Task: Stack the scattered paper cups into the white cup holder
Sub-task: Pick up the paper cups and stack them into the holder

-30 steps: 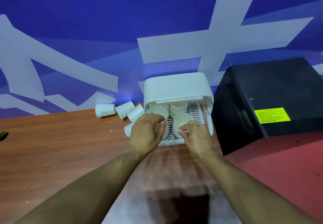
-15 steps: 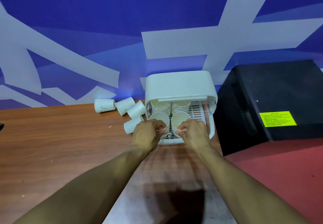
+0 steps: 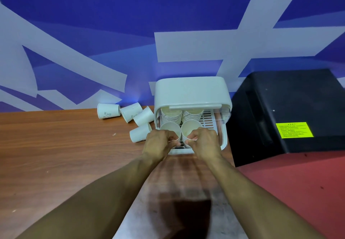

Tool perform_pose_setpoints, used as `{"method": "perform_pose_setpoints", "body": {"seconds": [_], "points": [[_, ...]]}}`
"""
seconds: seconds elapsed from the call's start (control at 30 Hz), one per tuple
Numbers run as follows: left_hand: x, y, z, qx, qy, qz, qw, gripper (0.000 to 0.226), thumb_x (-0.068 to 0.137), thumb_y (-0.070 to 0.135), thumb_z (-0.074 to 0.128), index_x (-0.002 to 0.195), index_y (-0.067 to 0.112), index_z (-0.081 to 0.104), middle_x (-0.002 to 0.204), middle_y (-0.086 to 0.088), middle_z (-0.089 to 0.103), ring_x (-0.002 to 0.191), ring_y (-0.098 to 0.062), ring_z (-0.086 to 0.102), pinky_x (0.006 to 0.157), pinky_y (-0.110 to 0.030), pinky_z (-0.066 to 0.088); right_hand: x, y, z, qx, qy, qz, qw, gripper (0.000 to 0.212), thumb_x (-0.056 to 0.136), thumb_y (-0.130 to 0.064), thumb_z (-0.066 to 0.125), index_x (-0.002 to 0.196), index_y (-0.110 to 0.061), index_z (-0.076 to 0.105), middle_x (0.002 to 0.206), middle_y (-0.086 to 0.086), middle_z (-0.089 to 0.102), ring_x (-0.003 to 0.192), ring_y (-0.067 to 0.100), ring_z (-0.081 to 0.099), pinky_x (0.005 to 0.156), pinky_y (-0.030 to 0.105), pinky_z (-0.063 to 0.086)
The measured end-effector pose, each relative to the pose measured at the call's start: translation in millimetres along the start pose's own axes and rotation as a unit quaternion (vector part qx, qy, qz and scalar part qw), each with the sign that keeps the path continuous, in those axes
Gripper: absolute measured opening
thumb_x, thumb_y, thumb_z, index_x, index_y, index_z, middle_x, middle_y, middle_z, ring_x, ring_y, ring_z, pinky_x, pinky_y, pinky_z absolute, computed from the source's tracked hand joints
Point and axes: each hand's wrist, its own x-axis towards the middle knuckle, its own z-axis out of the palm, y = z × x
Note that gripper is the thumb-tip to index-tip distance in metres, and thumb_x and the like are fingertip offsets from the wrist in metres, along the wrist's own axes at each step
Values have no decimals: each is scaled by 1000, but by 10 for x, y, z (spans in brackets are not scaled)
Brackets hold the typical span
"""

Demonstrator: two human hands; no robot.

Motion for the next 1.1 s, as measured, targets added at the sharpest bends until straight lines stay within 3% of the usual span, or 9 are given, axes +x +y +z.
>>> {"method": "perform_pose_setpoints", "body": {"seconds": [0.13, 0.27, 0.4, 0.5, 0.57, 0.73, 0.9, 1.0, 1.1], "points": [[31, -4, -13, 5, -35, -18, 999, 21, 82, 39, 74, 91, 20, 74, 88, 2, 73, 88, -19, 64, 75, -31, 47, -34, -50, -19, -11, 3, 12, 1000, 13, 79, -27, 76, 91, -21, 76, 92, -3, 70, 90, 15, 63, 67, 21, 37], [-81, -51, -61, -56, -10, -12, 998, 40, 75, 40, 81, 111, 27, 68, 105, 11, 68, 93, -8, 63, 83, -30, 50, -77, -80, -57, -52, -1, 0, 999, 20, 81, -26, 73, 100, -19, 73, 102, -1, 68, 96, 18, 62, 75, 24, 44], [-261, -278, -160, -128, 107, 13, 986, 40, 74, 36, 82, 111, 30, 67, 111, 17, 59, 88, 0, 55, 82, -23, 49, -311, -203, 49, 6, 125, -51, 991, 34, 79, -18, 75, 112, -18, 67, 112, -3, 58, 94, 14, 61, 79, 31, 51], [-345, -539, -336, -169, 146, -50, 973, 33, 76, 34, 81, 107, 29, 68, 110, 16, 53, 84, -1, 55, 75, -14, 45, -499, -473, 251, 46, 186, -127, 973, 31, 77, -15, 75, 105, -20, 66, 104, -7, 56, 73, 0, 56, 65, 17, 41], [-363, -775, -463, -172, 154, -115, 966, 29, 80, 36, 78, 107, 29, 68, 110, 14, 52, 81, 2, 55, 71, -10, 41, -558, -685, 419, 63, 171, -165, 969, 28, 77, -18, 73, 104, -20, 66, 102, -9, 57, 71, 1, 59, 65, 15, 40], [-332, -1404, -750, -177, 171, -187, 951, 17, 83, 40, 73, 99, 34, 68, 109, 3, 55, 78, -7, 61, 81, -34, 51, -466, -1102, 886, 57, 76, -149, 984, 33, 78, -26, 71, 110, -21, 63, 107, -9, 58, 86, 14, 62, 81, 24, 46], [-143, -1857, -995, -220, 157, -229, 935, 21, 86, 39, 71, 104, 30, 68, 127, 5, 43, 71, -4, 62, 74, -22, 49, -152, -1399, 1254, 44, -11, -50, 998, 38, 79, -32, 72, 113, -20, 61, 120, -7, 50, 87, 17, 63, 83, 21, 44], [9, -2032, -1063, -269, 131, -234, 925, 28, 88, 32, 70, 113, 19, 66, 137, 2, 33, 70, 1, 57, 54, 1, 39, 47, -1490, 1408, 43, -23, -13, 999, 41, 80, -29, 72, 117, -15, 61, 134, 0, 41, 108, 19, 59, 88, 15, 34], [183, -2157, -1086, -316, 106, -236, 913, 29, 90, 24, 69, 115, 10, 65, 142, -3, 29, 87, 2, 49, 48, 3, 38, 206, -1509, 1545, 21, -18, 15, 1000, 43, 79, -31, 72, 118, -15, 62, 141, 6, 34, 126, 21, 46, 100, 20, 33]]}}
